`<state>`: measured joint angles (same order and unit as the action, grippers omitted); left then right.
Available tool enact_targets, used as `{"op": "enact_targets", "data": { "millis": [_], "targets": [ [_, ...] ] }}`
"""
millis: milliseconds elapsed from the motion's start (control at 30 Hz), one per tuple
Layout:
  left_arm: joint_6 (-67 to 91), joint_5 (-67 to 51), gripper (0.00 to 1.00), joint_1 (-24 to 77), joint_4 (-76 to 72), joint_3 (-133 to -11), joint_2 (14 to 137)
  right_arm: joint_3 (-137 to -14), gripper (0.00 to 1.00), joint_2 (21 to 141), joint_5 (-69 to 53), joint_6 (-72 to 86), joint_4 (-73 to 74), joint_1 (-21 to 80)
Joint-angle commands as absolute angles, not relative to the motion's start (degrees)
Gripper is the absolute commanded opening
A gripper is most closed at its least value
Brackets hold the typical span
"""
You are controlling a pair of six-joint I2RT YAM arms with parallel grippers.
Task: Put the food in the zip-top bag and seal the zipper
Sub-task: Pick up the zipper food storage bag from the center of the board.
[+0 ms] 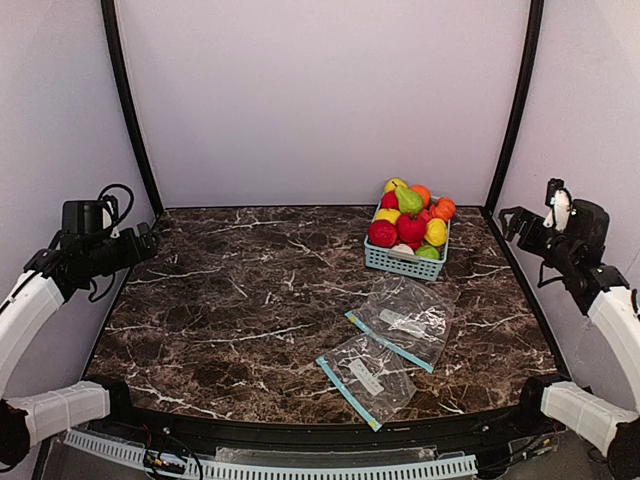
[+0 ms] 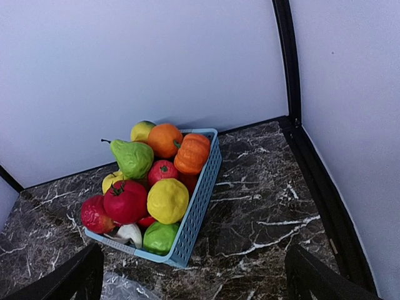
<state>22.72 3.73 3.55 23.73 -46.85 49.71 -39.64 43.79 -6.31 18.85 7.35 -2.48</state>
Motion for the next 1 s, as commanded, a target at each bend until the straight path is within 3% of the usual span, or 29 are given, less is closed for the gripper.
{"op": "enact_targets", "data": {
  "millis": [0,333,533,967],
  "targets": [
    [22.8,1.9,1.0,3.4,34.5,-48.1,46.0,-43.6,0.99,45.0,-12.0,19.7,16.9,-2.7],
    [16.8,-6.8,1.0,3.4,38.5,-51.1,38.6,-46.8,0.99,50.4,-30.2,15.7,22.4,-1.4],
    [23.8,-13.3,0.95,5.6,39.5,-49.0,37.1,-48.5,0.92,56.2,-16.3,13.8,29.3,13.3],
    [34.8,-10.6,0.91,20.3,34.5,-39.2,34.8,-54.4,0.77,77.7,1.5,20.4,23.3,41.5]
  ]
}}
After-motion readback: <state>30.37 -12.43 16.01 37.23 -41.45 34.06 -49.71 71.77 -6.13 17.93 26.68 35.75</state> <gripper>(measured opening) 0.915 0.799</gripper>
